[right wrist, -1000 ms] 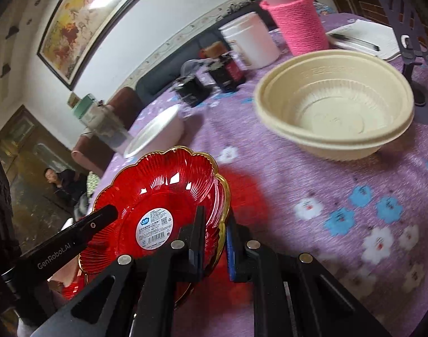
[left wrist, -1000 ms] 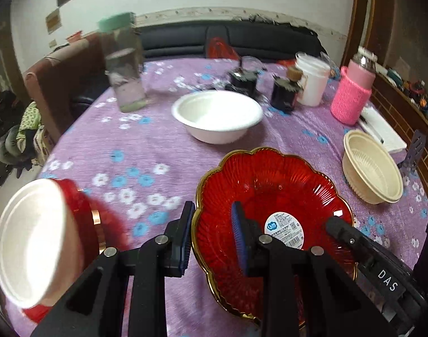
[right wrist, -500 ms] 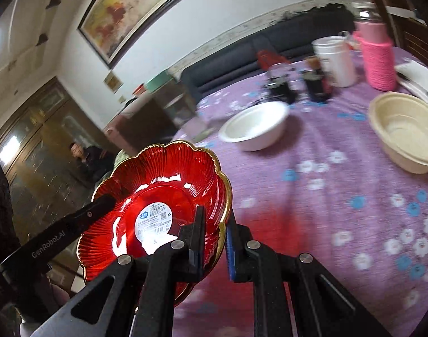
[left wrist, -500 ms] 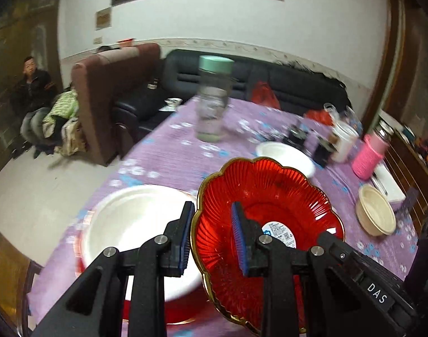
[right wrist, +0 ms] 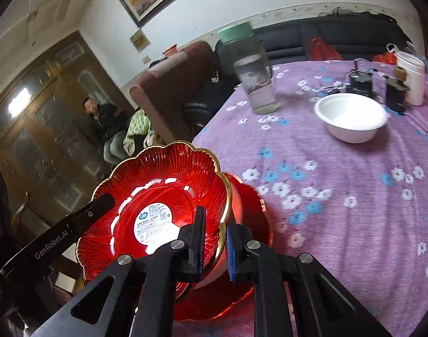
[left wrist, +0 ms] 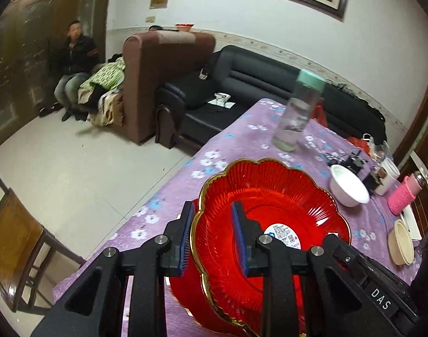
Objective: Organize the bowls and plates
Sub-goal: 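Carry the red stickered plate onto the stack by the chair and lower it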
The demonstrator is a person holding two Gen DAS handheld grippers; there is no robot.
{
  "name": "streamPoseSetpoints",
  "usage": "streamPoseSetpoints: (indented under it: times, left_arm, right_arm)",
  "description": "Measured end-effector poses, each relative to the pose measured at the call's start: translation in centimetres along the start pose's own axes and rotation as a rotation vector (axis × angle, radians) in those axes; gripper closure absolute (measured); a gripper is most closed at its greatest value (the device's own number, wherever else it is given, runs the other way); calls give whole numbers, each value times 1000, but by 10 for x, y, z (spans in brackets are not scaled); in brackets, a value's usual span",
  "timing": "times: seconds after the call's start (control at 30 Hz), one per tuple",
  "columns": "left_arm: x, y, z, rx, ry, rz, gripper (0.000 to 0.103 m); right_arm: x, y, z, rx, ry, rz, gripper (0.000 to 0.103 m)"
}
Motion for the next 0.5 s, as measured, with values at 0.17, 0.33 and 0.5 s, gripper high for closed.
streamPoseSetpoints:
  times: [0.17, 0.33, 0.5]
  left_arm:
    - [13, -15, 16, -5, 43, 49, 77]
    - [15, -18, 19, 33, 79, 58, 67]
    - [11, -1, 13, 42, 62, 9, 42]
  right_arm:
    - [9, -17, 5, 33, 35, 35, 89]
    - [10, -18, 9, 59, 83, 23, 88]
    - [9, -13, 13, 76, 106, 0, 86]
Point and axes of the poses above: each gripper's, at about its wrist camera, not at the fingertips, and y roughly against the way its jaws point, z to its left, x to its underside, the point moved 5 cm from there along -y, roughly the way its jaws point, and after that the axes turned 7 degrees about -z, right-handed, at the moved point
